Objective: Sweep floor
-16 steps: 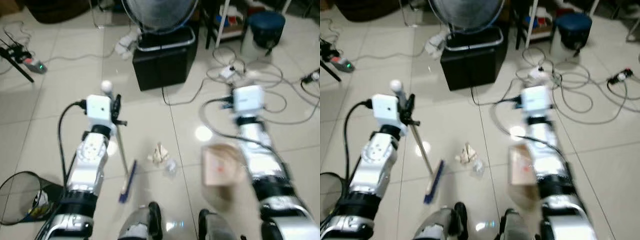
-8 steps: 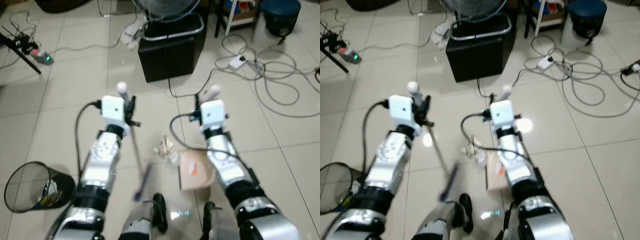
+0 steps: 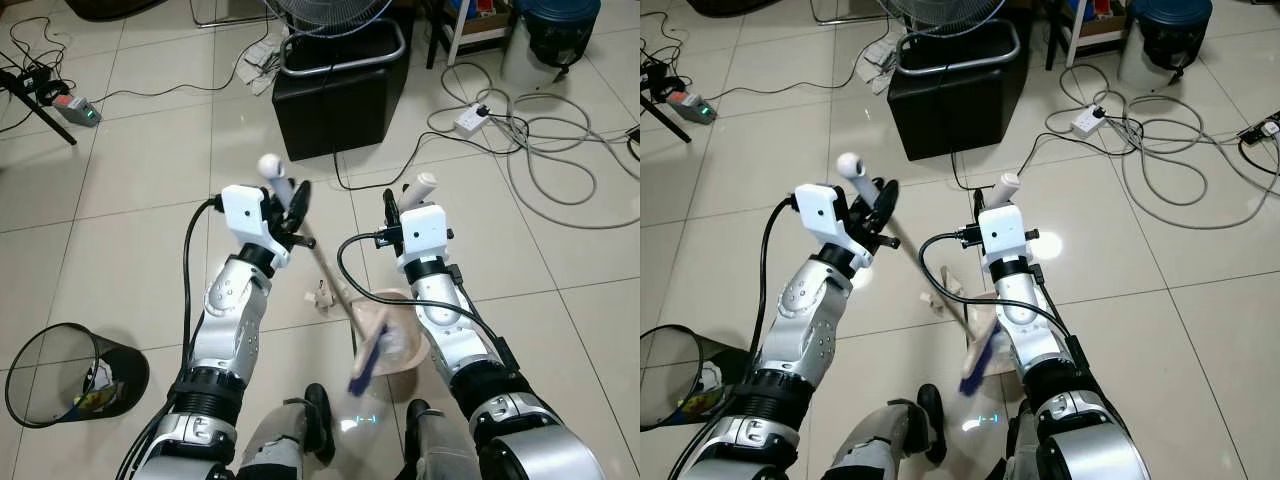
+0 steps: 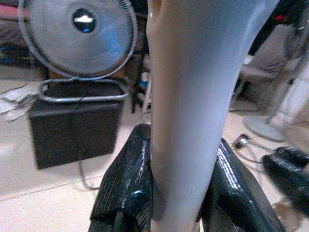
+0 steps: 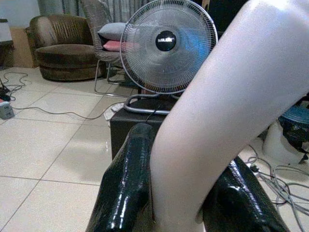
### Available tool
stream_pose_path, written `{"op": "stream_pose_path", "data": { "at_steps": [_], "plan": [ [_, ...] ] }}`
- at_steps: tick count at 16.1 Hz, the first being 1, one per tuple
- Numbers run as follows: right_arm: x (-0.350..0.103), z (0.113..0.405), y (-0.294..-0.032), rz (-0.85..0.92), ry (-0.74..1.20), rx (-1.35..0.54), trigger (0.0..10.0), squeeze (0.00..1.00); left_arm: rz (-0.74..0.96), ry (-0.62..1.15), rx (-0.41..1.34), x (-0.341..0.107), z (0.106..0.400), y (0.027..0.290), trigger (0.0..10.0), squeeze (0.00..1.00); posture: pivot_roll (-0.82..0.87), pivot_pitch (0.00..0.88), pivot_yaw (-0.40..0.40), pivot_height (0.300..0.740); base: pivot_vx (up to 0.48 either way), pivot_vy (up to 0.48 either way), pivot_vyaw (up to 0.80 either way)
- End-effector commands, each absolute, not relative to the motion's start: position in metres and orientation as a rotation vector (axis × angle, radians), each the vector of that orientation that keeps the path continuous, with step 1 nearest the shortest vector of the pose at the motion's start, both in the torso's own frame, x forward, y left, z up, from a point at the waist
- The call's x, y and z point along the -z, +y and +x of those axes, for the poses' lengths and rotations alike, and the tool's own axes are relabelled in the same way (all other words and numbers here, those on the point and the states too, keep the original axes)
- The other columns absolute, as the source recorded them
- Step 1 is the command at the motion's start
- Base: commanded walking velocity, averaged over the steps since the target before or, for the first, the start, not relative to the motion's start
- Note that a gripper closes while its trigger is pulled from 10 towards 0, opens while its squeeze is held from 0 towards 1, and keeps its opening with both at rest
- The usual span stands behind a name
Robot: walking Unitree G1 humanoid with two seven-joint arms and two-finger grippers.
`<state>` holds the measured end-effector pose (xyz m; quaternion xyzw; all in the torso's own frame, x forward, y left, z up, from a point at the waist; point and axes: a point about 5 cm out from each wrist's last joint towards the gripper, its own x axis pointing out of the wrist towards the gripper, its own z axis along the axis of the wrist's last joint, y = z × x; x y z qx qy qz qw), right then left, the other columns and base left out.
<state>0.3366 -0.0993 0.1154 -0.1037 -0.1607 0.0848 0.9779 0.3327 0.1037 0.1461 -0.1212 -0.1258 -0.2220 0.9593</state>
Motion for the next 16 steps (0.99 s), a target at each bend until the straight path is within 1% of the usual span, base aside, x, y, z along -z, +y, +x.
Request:
{"op": "stream_pose_path", "data": {
  "at_steps": [1,3,5,6,8,10,11,12,14,15,16],
  "plan": [
    [-0.119,0.335,-0.097,-0.159,-0.351,-0.188,10.0,0.00,-0.245,-0.298,0.493,-0.159,0.334,0.108,10.0,0.00,0.07,0.258,0.146,0.740,0.000,0.000,0.00],
    [-0.118,0.334,-0.098,-0.139,-0.351,-0.188,10.0,0.00,-0.209,-0.315,0.511,-0.165,0.336,0.111,10.0,0.00,0.07,0.250,0.145,0.740,0.000,0.000,0.00],
    [-0.116,0.329,-0.108,-0.042,-0.342,-0.178,10.0,0.00,-0.075,-0.404,0.567,-0.193,0.342,0.131,10.0,0.00,0.06,0.216,0.137,0.740,0.000,0.000,0.00],
    [-0.115,0.329,-0.110,-0.016,-0.338,-0.172,10.0,0.00,-0.055,-0.426,0.569,-0.200,0.343,0.137,10.0,0.00,0.06,0.213,0.137,0.740,0.000,0.000,0.00],
    [-0.117,0.325,-0.121,0.102,-0.326,-0.175,10.0,0.00,-0.015,-0.533,0.561,-0.243,0.349,0.167,10.0,0.00,0.05,0.183,0.134,0.740,0.000,0.000,0.00],
    [-0.123,0.323,-0.129,0.131,-0.342,-0.175,10.0,0.00,0.001,-0.580,0.561,-0.270,0.352,0.188,10.0,0.00,0.04,0.165,0.129,0.740,0.000,0.000,0.00],
    [-0.128,0.324,-0.133,0.157,-0.353,-0.169,10.0,0.00,0.023,-0.604,0.526,-0.283,0.354,0.201,10.0,0.00,0.04,0.149,0.126,0.740,0.000,0.000,0.00],
    [-0.130,0.324,-0.135,0.169,-0.356,-0.167,10.0,0.00,0.030,-0.611,0.504,-0.287,0.355,0.207,10.0,0.00,0.04,0.147,0.126,0.740,0.000,0.000,0.00],
    [-0.141,0.325,-0.138,0.215,-0.374,-0.174,10.0,0.00,0.105,-0.592,0.337,-0.292,0.361,0.237,10.0,0.00,0.03,0.126,0.123,0.740,0.000,0.000,0.00],
    [-0.146,0.326,-0.139,0.223,-0.378,-0.177,10.0,0.00,0.140,-0.578,0.261,-0.291,0.362,0.246,10.0,0.00,0.03,0.120,0.122,0.740,0.000,0.000,0.00],
    [-0.155,0.327,-0.141,0.237,-0.391,-0.165,10.0,0.00,0.177,-0.519,0.101,-0.282,0.364,0.264,10.0,0.00,0.03,0.112,0.117,0.740,0.000,0.000,0.00]
  ]
}}
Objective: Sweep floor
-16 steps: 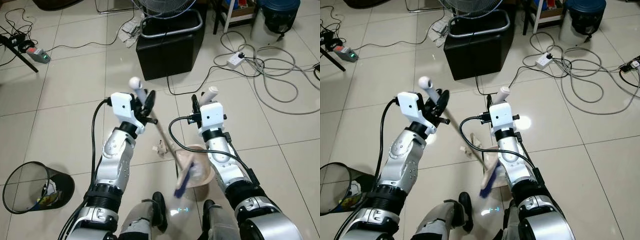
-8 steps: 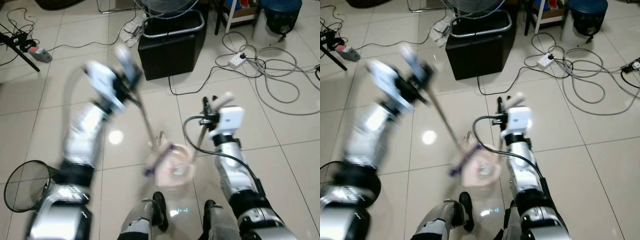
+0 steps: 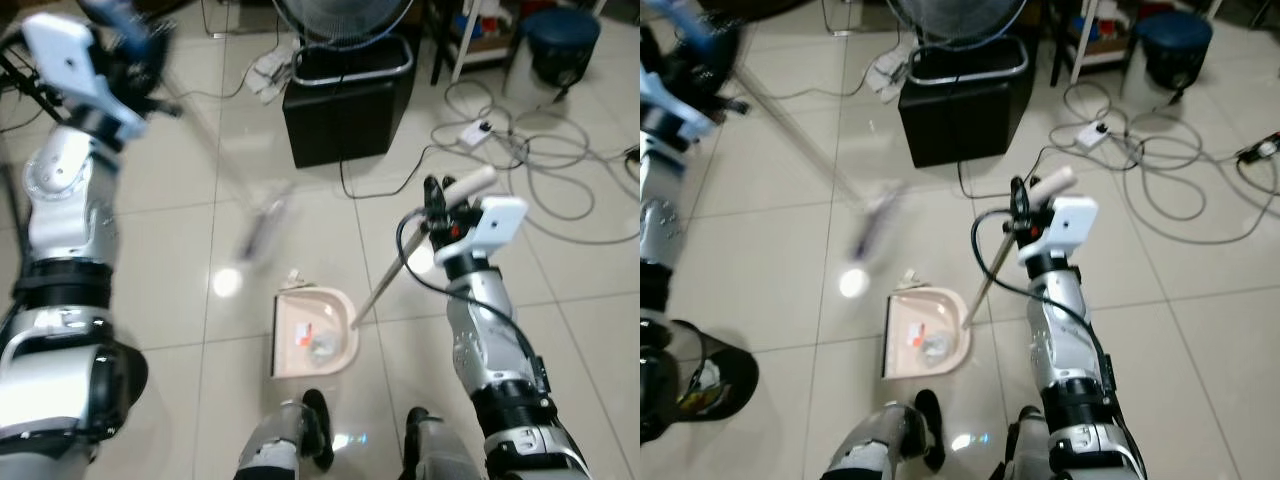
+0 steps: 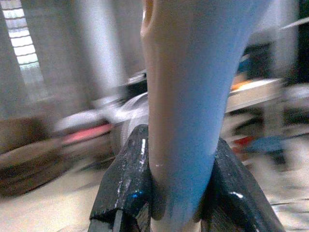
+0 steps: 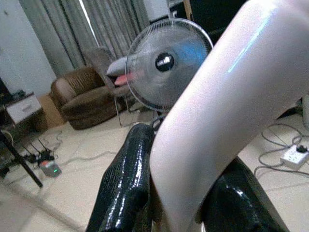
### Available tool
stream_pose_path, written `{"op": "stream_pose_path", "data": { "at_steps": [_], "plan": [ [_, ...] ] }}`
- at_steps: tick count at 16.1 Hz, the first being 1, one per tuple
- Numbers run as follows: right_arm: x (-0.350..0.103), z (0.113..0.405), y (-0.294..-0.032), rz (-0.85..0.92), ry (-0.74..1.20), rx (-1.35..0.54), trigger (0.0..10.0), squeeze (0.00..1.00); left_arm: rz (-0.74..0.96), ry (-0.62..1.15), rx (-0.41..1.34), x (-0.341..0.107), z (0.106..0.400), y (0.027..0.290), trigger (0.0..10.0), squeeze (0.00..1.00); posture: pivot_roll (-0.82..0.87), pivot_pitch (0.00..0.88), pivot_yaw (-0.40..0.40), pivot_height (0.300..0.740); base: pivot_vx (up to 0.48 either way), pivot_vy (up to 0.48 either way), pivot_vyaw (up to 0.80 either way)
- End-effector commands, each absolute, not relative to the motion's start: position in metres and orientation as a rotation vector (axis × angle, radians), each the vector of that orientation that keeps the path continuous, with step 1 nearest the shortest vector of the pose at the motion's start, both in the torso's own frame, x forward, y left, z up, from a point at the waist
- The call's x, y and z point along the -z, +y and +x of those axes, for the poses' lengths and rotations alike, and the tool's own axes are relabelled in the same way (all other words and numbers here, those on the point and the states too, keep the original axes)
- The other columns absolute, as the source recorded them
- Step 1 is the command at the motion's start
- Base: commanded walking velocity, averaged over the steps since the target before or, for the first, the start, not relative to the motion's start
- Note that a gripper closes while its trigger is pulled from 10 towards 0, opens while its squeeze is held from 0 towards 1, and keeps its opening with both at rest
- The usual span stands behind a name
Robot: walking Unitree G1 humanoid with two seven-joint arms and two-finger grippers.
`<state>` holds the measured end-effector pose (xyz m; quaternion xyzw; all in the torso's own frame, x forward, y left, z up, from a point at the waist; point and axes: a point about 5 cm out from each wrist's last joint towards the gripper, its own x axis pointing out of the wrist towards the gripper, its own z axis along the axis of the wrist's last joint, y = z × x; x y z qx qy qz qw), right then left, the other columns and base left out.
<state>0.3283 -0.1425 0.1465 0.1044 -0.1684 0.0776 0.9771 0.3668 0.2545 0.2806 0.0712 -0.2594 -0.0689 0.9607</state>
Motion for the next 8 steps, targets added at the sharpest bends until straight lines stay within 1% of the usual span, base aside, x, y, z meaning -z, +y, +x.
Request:
{"op": "stream_pose_path", "data": {
  "at_steps": [1,2,3,4,5,7,8],
  "plan": [
    [-0.165,0.329,-0.146,0.248,-0.390,-0.130,10.0,0.00,0.168,-0.493,0.038,-0.272,0.363,0.272,10.0,0.00,0.03,0.105,0.114,0.740,0.000,0.000,0.00],
    [-0.178,0.331,-0.153,0.242,-0.398,-0.088,10.0,0.00,0.171,-0.447,-0.004,-0.254,0.361,0.277,10.0,0.00,0.02,0.095,0.110,0.740,0.000,0.000,0.00],
    [-0.189,0.332,-0.158,0.242,-0.412,-0.059,10.0,0.00,0.175,-0.397,-0.031,-0.235,0.359,0.279,10.0,0.00,0.01,0.087,0.108,0.740,0.000,0.000,0.80],
    [-0.204,0.331,-0.162,0.232,-0.434,-0.034,10.0,0.00,0.152,-0.336,-0.049,-0.207,0.354,0.277,10.0,0.00,0.01,0.084,0.107,0.740,0.000,0.000,0.80],
    [-0.212,0.330,-0.165,0.230,-0.442,-0.018,10.0,0.00,0.149,-0.300,-0.050,-0.189,0.349,0.272,10.0,0.00,0.01,0.084,0.105,0.740,0.000,0.000,0.80],
    [-0.225,0.327,-0.165,0.258,-0.457,-0.025,10.0,0.00,0.108,-0.235,-0.067,-0.163,0.339,0.265,10.0,0.00,0.00,0.083,0.102,0.740,0.000,0.000,0.80],
    [-0.231,0.326,-0.164,0.265,-0.457,-0.031,10.0,0.00,0.123,-0.223,-0.052,-0.156,0.332,0.257,10.0,0.00,0.00,0.083,0.103,0.740,0.000,0.000,0.80]
  ]
}}
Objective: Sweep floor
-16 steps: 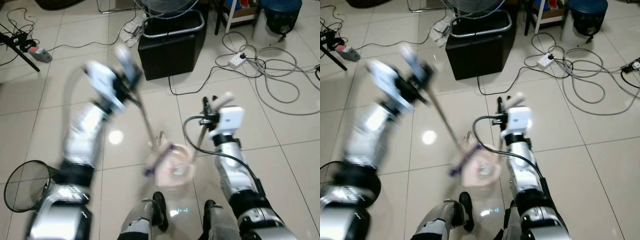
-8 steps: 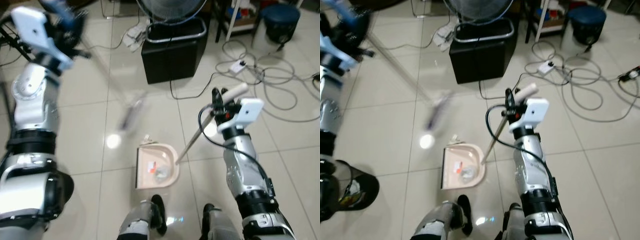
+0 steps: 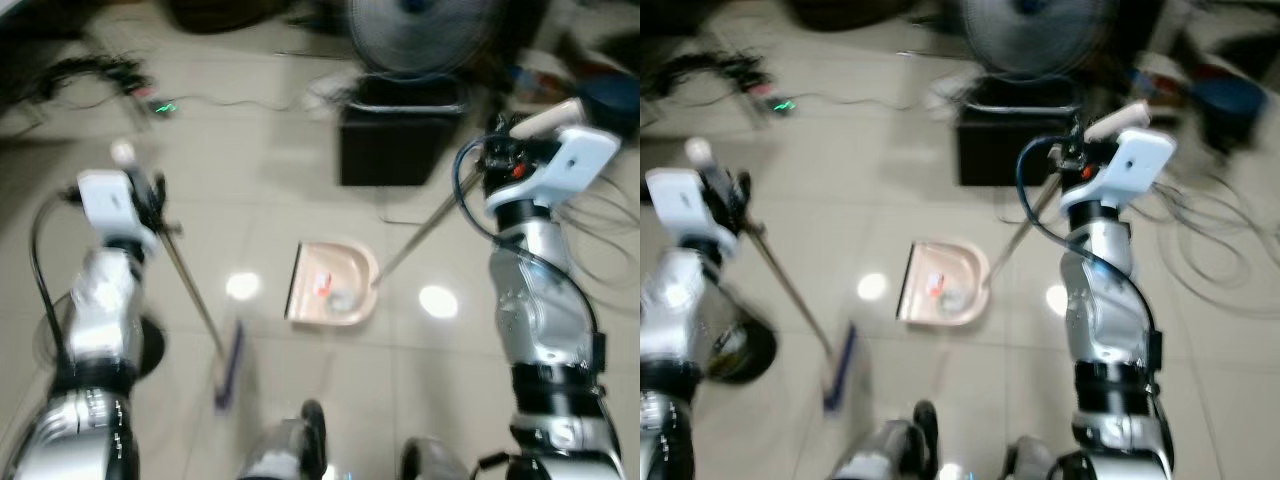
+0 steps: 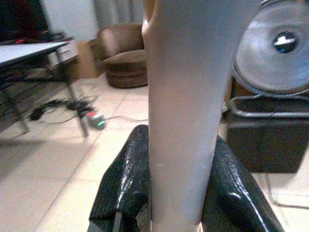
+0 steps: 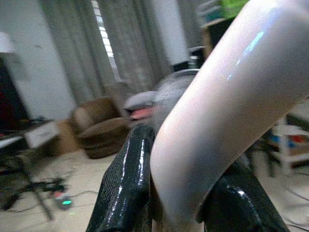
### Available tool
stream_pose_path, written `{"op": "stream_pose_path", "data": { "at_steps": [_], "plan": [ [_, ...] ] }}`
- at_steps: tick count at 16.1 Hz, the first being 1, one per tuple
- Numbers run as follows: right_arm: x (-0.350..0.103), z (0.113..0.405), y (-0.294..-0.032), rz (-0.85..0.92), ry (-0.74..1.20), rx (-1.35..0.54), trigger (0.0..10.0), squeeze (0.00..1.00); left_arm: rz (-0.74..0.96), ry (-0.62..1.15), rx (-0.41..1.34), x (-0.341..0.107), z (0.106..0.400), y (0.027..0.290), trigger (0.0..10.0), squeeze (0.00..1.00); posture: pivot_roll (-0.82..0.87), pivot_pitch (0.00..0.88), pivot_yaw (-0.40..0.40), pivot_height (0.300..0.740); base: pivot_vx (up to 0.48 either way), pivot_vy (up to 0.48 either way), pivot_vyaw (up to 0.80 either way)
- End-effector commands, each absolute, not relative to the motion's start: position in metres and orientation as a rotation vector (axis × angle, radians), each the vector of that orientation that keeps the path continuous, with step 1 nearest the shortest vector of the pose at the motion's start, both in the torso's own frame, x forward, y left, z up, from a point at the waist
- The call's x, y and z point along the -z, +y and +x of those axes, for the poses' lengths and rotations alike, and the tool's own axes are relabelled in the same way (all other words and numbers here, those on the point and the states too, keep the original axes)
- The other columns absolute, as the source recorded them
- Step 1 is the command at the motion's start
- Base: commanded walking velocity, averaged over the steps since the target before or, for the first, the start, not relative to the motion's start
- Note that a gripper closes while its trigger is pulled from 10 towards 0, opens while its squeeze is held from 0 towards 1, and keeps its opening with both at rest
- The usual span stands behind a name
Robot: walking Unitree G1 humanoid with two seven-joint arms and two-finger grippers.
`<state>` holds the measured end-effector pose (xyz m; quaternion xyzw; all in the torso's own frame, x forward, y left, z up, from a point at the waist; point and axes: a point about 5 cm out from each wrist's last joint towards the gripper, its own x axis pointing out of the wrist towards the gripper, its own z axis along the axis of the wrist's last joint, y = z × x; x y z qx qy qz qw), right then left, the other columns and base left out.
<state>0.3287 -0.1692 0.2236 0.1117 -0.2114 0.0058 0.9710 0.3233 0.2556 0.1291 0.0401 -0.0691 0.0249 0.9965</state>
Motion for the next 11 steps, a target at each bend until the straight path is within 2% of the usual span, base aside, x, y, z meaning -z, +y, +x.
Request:
{"op": "stream_pose_path", "data": {
  "at_steps": [1,4,9,11],
  "plan": [
    [-0.234,0.326,-0.164,0.268,-0.457,-0.035,10.0,0.00,0.133,-0.214,-0.041,-0.151,0.328,0.253,10.0,0.00,-0.01,0.082,0.103,0.740,0.000,0.000,0.80],
    [-0.254,0.321,-0.161,0.272,-0.442,-0.038,10.0,0.00,0.181,-0.191,0.054,-0.142,0.309,0.221,10.0,0.00,-0.01,0.080,0.111,0.740,0.000,0.000,0.80],
    [-0.274,0.319,-0.159,0.260,-0.434,-0.038,10.0,0.00,0.168,-0.210,0.082,-0.152,0.304,0.196,10.0,0.00,-0.02,0.078,0.107,0.740,0.000,0.000,0.80],
    [-0.278,0.321,-0.160,0.261,-0.434,-0.032,10.0,0.00,0.168,-0.208,0.080,-0.153,0.304,0.191,10.0,0.00,-0.02,0.077,0.098,0.740,0.292,0.000,0.80]
  ]
}}
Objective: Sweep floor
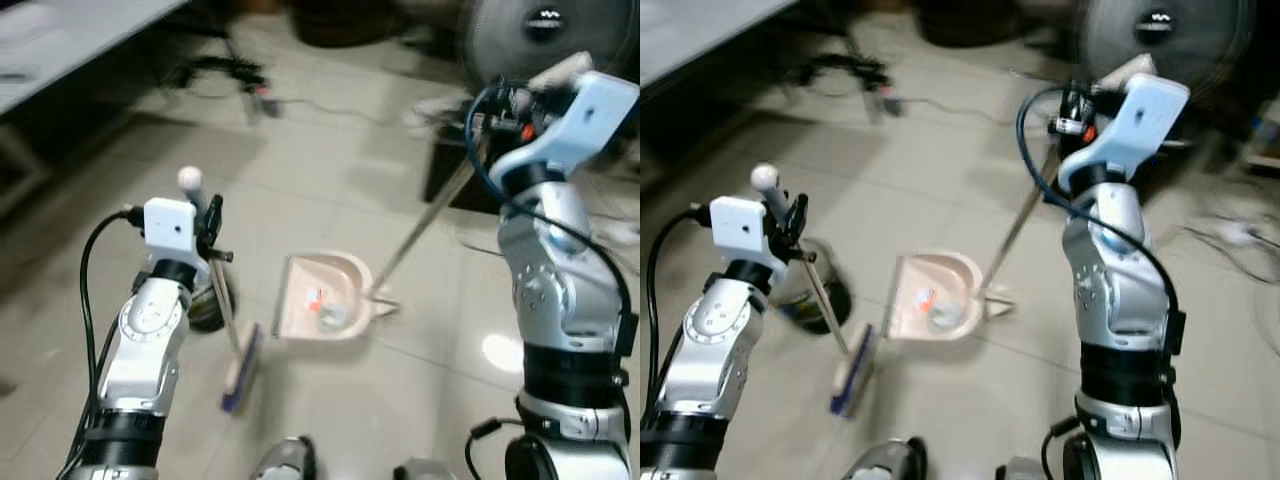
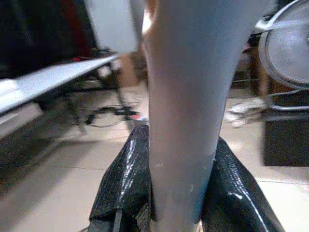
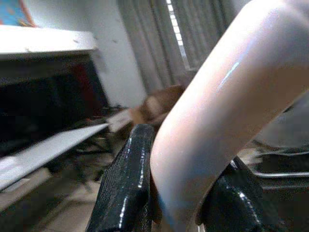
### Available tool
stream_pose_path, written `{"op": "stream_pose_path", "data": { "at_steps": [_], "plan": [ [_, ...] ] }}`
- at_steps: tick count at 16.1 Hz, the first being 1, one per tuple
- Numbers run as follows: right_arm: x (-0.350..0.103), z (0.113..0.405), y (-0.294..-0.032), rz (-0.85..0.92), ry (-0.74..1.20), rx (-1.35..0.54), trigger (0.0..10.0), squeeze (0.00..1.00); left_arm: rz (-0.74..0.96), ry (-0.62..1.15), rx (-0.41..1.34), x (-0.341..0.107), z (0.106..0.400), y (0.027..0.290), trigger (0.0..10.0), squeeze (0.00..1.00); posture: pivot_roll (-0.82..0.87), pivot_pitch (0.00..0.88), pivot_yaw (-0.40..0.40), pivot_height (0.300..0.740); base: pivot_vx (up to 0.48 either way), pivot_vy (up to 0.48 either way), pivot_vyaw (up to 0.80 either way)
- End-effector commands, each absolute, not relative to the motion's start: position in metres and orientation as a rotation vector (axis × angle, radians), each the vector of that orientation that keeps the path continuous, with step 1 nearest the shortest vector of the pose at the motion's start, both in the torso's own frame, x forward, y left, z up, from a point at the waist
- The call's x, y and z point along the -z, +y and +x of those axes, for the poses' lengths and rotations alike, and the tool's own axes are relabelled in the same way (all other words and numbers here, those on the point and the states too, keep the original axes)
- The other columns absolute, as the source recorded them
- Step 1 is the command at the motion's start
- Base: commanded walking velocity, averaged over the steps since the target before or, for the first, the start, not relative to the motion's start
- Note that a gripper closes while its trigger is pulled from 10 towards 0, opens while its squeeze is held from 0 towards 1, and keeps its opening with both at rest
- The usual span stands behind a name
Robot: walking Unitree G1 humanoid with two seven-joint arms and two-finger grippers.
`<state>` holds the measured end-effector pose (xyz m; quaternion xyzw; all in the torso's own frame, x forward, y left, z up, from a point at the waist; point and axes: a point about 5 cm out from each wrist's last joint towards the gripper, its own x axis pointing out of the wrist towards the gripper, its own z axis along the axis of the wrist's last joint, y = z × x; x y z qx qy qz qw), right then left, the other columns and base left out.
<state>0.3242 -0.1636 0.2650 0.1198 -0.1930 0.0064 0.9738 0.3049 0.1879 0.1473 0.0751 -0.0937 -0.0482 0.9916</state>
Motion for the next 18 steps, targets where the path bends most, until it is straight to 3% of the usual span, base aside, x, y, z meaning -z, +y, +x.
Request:
{"op": "stream_pose_path", "data": {
  "at_steps": [1,3,14,18],
  "plan": [
    [-0.279,0.321,-0.160,0.263,-0.433,-0.031,10.0,0.00,0.164,-0.208,0.079,-0.154,0.303,0.189,10.0,0.00,-0.02,0.077,0.097,0.740,0.337,0.000,0.80],
    [-0.281,0.322,-0.161,0.262,-0.430,-0.020,10.0,0.00,0.170,-0.207,0.084,-0.155,0.303,0.187,10.0,0.00,-0.02,0.078,0.093,0.740,0.388,0.000,0.80],
    [-0.285,0.324,-0.166,0.211,-0.438,0.030,10.0,0.00,0.147,-0.173,0.081,-0.152,0.302,0.181,10.0,0.00,-0.02,0.080,0.085,0.740,0.433,0.000,0.00],
    [-0.287,0.324,-0.170,0.211,-0.442,0.055,10.0,0.00,0.143,-0.162,0.082,-0.150,0.300,0.181,10.0,0.00,-0.02,0.081,0.082,0.740,0.446,0.000,0.76]
  ]
}}
